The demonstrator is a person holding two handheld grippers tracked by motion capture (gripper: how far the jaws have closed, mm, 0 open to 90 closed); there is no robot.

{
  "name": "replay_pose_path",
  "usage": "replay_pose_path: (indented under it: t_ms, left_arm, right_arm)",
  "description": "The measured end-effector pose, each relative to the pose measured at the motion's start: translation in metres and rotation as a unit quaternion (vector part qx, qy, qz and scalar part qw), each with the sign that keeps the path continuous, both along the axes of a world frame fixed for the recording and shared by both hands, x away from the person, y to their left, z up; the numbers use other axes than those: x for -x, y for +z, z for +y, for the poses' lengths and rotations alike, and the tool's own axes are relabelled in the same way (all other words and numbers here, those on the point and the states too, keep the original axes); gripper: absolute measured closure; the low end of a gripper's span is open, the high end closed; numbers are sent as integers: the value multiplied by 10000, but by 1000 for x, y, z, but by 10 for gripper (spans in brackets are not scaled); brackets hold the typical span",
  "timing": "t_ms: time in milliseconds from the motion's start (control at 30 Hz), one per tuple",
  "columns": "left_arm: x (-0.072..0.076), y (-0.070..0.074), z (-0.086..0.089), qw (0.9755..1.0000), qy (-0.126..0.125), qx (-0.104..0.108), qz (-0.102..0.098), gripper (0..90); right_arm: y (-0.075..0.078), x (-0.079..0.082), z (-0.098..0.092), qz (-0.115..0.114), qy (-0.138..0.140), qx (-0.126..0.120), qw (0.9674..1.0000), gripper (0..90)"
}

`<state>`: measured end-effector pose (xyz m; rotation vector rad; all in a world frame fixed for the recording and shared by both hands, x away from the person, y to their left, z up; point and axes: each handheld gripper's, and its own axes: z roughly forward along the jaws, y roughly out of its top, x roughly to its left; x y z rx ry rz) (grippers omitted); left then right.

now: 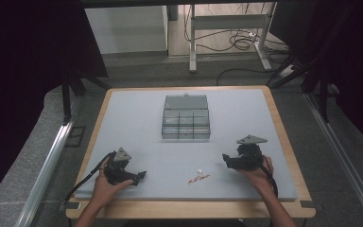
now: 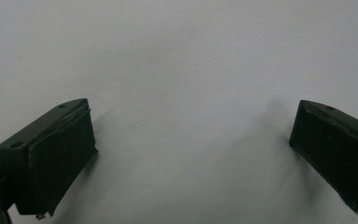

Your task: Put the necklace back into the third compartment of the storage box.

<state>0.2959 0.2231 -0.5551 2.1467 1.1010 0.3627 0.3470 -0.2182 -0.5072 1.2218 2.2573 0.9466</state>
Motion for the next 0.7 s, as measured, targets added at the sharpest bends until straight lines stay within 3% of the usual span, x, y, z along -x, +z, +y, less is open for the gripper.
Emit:
replay_pose_path:
  t_ms: [267, 533, 700]
  left_arm:
    - [0, 0, 0, 10000, -5, -1, -1, 0]
    - [0, 0, 0, 10000, -2, -1, -2, 0]
    - [0, 0, 0, 10000, -6, -5, -3, 0]
  right_arm:
    - [18, 12, 18, -92, 525, -194, 9984, 263]
    - [30, 28, 36, -113, 1145, -337, 9928, 333]
    - [32, 33, 53, -38, 1464, -292, 9888, 350]
